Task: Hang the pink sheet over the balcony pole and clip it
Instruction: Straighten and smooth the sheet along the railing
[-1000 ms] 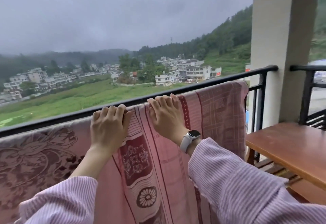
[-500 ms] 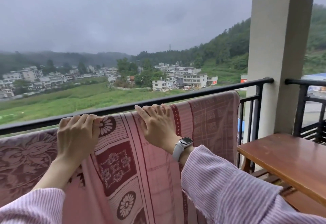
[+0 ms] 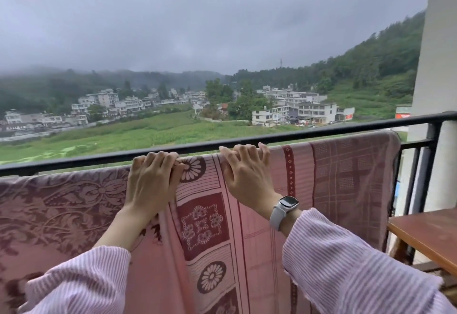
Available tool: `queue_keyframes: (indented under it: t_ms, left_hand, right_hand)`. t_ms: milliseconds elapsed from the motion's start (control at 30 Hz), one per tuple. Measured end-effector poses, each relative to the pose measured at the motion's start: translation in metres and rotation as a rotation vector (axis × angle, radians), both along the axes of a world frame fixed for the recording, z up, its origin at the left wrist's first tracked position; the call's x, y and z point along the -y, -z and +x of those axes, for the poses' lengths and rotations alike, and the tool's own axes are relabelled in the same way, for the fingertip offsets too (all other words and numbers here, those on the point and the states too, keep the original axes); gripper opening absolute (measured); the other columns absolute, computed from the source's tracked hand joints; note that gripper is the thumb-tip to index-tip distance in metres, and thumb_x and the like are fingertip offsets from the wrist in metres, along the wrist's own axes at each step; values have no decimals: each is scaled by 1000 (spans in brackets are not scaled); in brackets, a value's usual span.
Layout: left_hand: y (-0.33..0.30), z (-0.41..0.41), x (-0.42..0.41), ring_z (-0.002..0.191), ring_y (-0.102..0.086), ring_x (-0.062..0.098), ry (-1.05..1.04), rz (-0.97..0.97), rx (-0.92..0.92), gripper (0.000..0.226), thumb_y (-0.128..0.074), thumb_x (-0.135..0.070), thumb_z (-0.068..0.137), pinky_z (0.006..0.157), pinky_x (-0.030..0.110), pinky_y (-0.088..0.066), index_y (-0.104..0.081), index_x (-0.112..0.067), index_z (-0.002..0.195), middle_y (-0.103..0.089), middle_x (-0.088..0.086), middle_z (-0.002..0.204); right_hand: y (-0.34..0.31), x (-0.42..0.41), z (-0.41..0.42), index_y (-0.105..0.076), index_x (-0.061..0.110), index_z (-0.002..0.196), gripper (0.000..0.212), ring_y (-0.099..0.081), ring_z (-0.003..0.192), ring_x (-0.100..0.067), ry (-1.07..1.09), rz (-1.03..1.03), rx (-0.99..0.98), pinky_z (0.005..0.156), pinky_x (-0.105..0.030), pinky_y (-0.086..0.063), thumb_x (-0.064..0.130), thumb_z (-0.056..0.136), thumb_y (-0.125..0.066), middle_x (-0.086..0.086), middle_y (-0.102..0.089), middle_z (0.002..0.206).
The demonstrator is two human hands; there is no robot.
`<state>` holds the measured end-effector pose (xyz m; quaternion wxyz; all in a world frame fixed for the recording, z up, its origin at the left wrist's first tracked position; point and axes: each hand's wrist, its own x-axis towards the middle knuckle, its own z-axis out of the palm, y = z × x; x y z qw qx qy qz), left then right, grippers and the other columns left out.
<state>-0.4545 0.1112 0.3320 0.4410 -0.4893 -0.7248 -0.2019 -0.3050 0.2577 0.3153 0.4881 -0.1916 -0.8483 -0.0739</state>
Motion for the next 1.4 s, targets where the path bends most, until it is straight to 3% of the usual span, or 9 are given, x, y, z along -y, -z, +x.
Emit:
queue_keyframes:
  t_ms: [300,500,633,867,967,1067,1200,1267,1400]
  left_hand:
    - [6,-4,2,82,-57,28,-22,116,63,39,-28,-34,92,77,37,-29,-59,-13,99,-64,5,89]
    - [10,-42,53,101,-53,26,-134,6,99,43,-26,-39,92,97,39,-27,-54,-16,114,-62,4,107]
    - [11,-87,107,110,-50,23,-213,-53,156,49,-20,-47,92,106,43,-21,-49,-20,120,-59,2,115]
    - [3,-154,175,103,-53,19,-152,-63,99,50,-15,-51,93,106,43,-15,-50,-24,116,-60,-5,104]
    - [4,-179,198,98,-53,23,-60,-2,126,53,-11,-49,94,97,35,-24,-51,-22,116,-61,0,103]
    - [1,-193,211,90,-57,24,-32,-19,75,48,-17,-45,95,85,32,-29,-51,-21,118,-63,0,102]
    - [3,-209,227,92,-59,23,18,-30,79,49,-18,-47,95,85,30,-28,-53,-18,115,-64,1,103]
    - [4,-220,238,95,-58,20,39,12,97,50,-24,-50,93,88,29,-25,-57,-18,111,-66,0,102]
    - [-4,-231,244,88,-59,11,197,228,298,21,-60,-28,82,92,28,-36,-71,-17,96,-72,0,91]
  right_hand:
    - [-4,5,-2,-52,14,122,47,-53,95,-23,-1,-16,5,104,-54,-26,32,85,-30,-2,-57,97]
    - [-6,51,-44,-50,12,124,47,-57,106,-22,-189,82,33,108,-53,-26,29,84,-33,-4,-61,109]
    - [-6,98,-89,-52,10,123,48,-53,116,-23,-202,114,76,109,-54,-15,29,83,-32,-6,-60,118]
    - [-7,172,-163,-51,10,122,48,-55,105,-24,-95,94,114,109,-57,-12,34,86,-30,-4,-60,104]
    - [-4,187,-180,-49,11,121,46,-55,102,-25,-37,66,118,111,-53,-11,36,87,-29,-4,-59,103]
    - [-3,196,-188,-48,12,119,46,-53,99,-26,30,17,120,111,-54,-9,39,86,-28,-5,-55,101]
    - [-4,216,-203,-50,13,118,45,-53,100,-24,-3,30,98,108,-56,-19,39,88,-31,-3,-58,102]
    - [-7,227,-214,-54,16,117,42,-56,95,-22,-67,61,92,101,-50,-31,39,88,-34,-1,-60,102]
    - [-16,240,-234,-64,18,100,25,-58,87,-20,-179,-68,-33,83,-31,-24,32,86,-49,3,-65,94]
